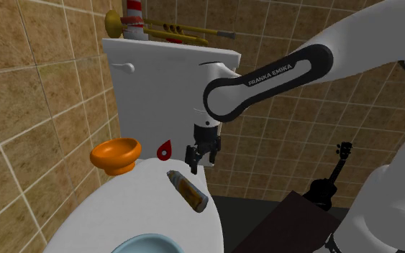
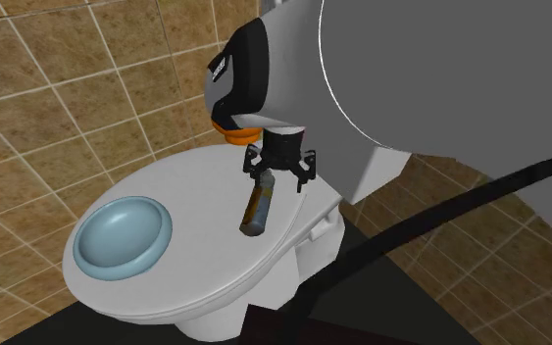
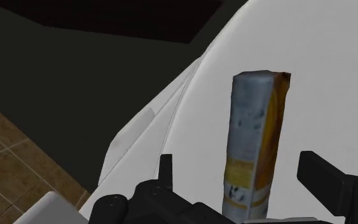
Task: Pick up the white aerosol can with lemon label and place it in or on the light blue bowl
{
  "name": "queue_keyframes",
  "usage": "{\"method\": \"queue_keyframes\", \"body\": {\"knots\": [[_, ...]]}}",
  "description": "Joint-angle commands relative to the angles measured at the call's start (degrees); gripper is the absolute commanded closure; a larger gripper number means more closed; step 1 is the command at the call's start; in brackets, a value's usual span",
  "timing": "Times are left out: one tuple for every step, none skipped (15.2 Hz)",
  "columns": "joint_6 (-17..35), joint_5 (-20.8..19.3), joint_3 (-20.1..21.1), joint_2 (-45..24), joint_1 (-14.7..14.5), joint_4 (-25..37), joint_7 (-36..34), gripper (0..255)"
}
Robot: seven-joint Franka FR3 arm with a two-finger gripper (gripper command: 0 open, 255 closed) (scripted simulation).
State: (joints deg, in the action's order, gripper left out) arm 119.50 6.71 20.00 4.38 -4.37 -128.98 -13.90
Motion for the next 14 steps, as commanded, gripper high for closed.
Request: {"method": "queue_keyframes", "body": {"knots": [[1.9,-1.7,0.8,-4.3,-0.4,2.5,-2.0,0],[2.8,-2.7,1.2,-6.6,-0.7,3.9,-3.0,0],[3.6,-3.7,1.4,-8.9,-1.1,5.3,-4.1,0],[4.3,-4.8,1.6,-11.2,-1.5,6.8,-5.2,0],[4.9,-5.9,1.7,-13.5,-2.1,8.4,-6.2,0],[5.2,-6.4,1.7,-14.5,-2.3,9.1,-6.6,0],[5.9,-6.5,1.6,-14.8,-2.4,8.8,-6.8,0],[6.6,-6.7,1.6,-15.2,-2.5,8.4,-6.9,0],[7.3,-6.9,1.5,-15.6,-2.5,8.1,-7.0,0],[8.1,-7.1,1.5,-16.1,-2.6,7.7,-7.1,0],[8.8,-7.2,1.5,-16.5,-2.7,7.4,-7.3,0],[9.5,-7.4,1.4,-16.9,-2.8,7.1,-7.4,0],[10.6,-7.8,1.3,-17.6,-2.9,6.7,-7.6,0],[10.6,-7.8,1.3,-17.6,-2.9,6.7,-7.6,0]]}}
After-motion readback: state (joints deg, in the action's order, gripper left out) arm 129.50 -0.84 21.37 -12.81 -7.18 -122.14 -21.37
